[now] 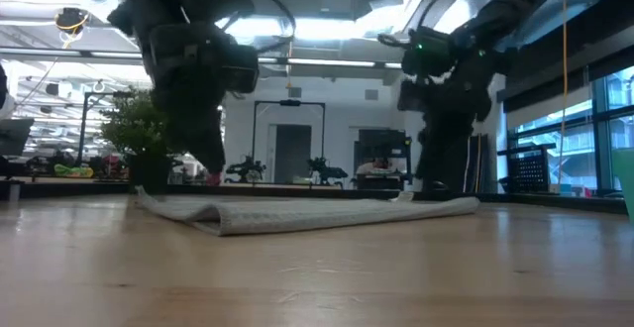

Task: Roll microfiber towels into tight, uniform cylinder then place into a basket
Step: Fold the gray towel

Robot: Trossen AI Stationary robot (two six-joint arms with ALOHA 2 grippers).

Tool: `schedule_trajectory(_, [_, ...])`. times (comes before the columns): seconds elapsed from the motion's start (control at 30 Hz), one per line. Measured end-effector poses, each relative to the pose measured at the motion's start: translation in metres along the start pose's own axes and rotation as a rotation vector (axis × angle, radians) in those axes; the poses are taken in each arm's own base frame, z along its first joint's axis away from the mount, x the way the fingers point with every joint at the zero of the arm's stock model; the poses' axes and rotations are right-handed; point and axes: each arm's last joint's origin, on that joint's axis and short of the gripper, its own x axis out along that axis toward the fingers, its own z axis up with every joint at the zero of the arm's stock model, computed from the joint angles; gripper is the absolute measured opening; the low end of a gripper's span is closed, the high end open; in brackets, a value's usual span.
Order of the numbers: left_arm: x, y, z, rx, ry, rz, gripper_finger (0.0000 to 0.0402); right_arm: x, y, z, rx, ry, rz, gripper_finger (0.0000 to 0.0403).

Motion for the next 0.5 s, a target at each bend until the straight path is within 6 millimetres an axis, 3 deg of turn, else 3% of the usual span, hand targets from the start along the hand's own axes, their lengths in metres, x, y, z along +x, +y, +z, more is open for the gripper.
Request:
schedule_trajectory(0.2, [-0.012, 0.006, -0.005, -0.044, 0.004, 0.175, 0.0078, 0.003, 0.017, 0.004, -0.010, -0.017, 0.212, 0.0163])
schedule_trajectory(0.37, [0.007, 0.014, -0.025, -0.121, 0.073, 0.223, 0.0078, 0.027, 0.024, -0.012, -0.025, 0.063, 0.207, 0.0163])
schedule_trajectory(0.5, [0.015, 0.011, -0.030, -0.109, 0.095, 0.227, 0.0078, 0.040, 0.020, -0.016, -0.016, 0.104, 0.157, 0.0163])
